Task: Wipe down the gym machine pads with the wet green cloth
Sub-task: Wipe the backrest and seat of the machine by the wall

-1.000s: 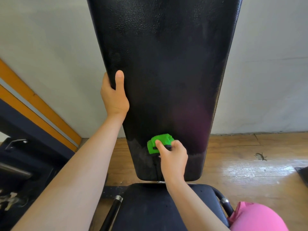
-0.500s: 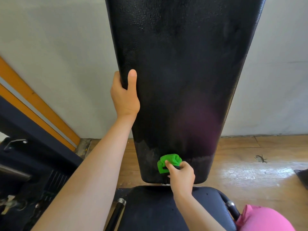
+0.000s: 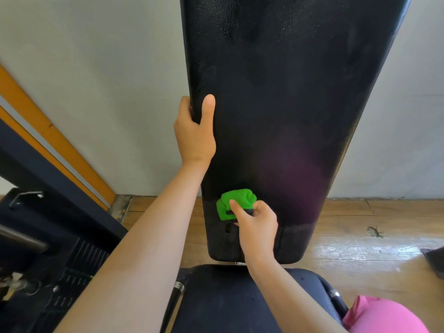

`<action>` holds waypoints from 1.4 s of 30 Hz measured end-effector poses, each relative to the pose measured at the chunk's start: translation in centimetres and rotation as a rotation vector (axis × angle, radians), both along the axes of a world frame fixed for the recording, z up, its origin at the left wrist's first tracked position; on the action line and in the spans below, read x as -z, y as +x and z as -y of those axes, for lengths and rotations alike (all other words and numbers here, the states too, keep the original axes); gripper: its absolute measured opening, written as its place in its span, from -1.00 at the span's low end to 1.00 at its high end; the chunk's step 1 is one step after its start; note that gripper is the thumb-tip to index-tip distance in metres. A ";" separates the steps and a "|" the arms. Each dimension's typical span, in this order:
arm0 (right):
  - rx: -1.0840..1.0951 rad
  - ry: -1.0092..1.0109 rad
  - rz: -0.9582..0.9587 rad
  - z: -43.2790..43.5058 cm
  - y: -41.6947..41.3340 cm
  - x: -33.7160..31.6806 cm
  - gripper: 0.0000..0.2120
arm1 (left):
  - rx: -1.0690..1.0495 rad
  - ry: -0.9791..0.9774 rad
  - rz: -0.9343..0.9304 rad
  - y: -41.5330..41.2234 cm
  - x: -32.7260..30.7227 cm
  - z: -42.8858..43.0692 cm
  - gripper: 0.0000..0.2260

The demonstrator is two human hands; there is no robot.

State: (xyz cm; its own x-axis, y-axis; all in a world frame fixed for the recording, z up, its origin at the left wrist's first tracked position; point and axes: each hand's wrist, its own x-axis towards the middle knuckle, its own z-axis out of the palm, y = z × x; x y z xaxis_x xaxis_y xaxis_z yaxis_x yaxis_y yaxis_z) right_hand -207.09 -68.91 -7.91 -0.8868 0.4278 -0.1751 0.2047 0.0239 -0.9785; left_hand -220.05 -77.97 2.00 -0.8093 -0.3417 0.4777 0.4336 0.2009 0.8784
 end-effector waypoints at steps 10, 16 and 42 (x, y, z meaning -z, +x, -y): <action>0.117 0.111 0.037 -4.8 1.9 0.5 -0.75 | 0.013 -0.009 0.049 0.3 -0.1 -0.1 -0.75; 0.047 0.059 -0.199 -8.8 1.6 -5.4 -0.85 | -0.013 -0.045 0.113 1.4 -0.8 -0.4 -0.89; -0.184 -0.015 -0.263 -15.3 12.4 -8.2 -0.91 | 0.242 -0.552 0.150 25.8 2.1 -11.7 -0.62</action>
State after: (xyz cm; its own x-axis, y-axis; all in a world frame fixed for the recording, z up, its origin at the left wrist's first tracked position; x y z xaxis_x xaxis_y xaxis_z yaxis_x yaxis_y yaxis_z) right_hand -194.73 -53.64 0.33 -0.9648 0.2548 0.0651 -0.0615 0.0222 -0.9979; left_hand -194.24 -66.25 -0.15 -0.9051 0.1247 0.4065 0.4033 0.5545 0.7279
